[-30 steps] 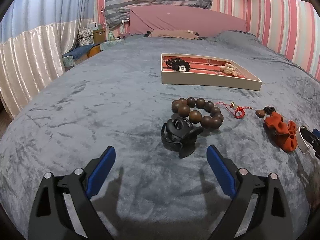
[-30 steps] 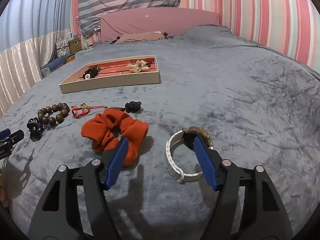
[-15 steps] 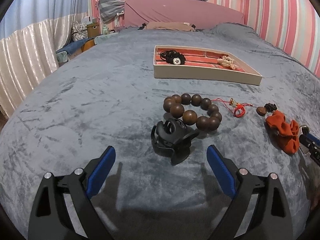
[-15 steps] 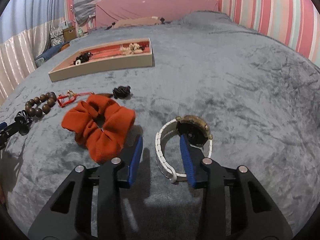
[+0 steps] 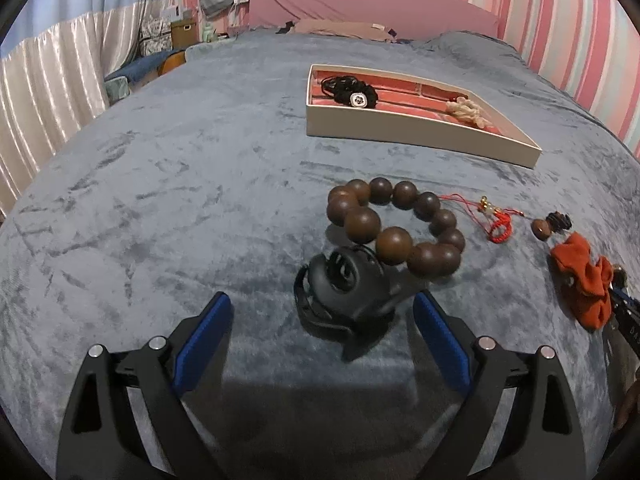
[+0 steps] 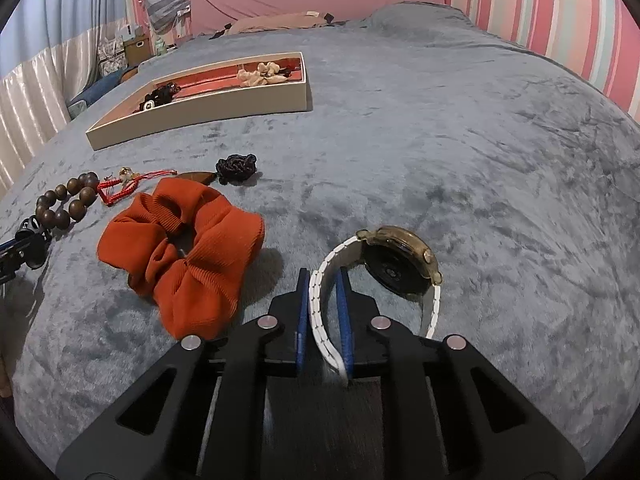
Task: Organize jewelry
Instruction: 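Grasp the white-band watch with the right tool while the left tool grasps the black claw clip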
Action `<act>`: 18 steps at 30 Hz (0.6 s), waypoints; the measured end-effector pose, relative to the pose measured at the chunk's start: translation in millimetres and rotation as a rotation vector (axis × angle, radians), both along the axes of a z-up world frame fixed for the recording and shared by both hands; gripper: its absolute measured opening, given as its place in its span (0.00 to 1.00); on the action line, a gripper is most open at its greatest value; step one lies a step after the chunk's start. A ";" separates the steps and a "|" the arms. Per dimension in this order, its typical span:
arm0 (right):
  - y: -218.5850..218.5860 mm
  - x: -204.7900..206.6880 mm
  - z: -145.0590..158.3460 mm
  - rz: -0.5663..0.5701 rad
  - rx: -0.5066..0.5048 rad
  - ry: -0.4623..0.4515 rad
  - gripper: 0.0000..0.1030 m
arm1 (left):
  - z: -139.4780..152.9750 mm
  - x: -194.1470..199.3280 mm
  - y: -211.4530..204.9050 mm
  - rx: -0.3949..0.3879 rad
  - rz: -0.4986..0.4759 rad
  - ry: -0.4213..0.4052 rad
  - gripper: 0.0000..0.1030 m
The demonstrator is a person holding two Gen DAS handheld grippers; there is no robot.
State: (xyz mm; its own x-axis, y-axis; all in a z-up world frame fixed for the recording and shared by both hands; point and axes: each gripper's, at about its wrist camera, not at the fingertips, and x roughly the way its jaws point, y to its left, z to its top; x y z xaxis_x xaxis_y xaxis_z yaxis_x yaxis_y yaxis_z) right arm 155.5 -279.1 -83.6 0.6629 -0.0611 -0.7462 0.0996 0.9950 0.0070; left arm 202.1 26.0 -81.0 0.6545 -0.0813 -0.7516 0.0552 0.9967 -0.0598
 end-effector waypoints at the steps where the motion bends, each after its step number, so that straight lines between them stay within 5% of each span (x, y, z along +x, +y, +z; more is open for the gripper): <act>1: 0.0 1.1 -0.2 0.001 0.000 0.002 0.12 | -0.7 1.9 -0.2 -0.001 -0.002 0.002 0.88; 12: 1.2 1.9 -0.6 0.003 -0.006 0.006 0.11 | -5.9 10.6 -0.7 0.004 -0.018 0.028 0.74; 18: 2.0 0.6 3.3 -0.003 -0.020 -0.009 0.09 | -4.2 7.1 2.1 0.016 -0.020 0.024 0.51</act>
State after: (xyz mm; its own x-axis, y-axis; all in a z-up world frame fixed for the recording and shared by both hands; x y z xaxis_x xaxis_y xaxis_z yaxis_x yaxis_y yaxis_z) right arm 156.1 -277.0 -80.3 0.6695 -0.0780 -0.7387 0.1025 0.9947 -0.0122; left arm 209.3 28.1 -85.2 0.6345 -0.0819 -0.7686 0.0734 0.9963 -0.0455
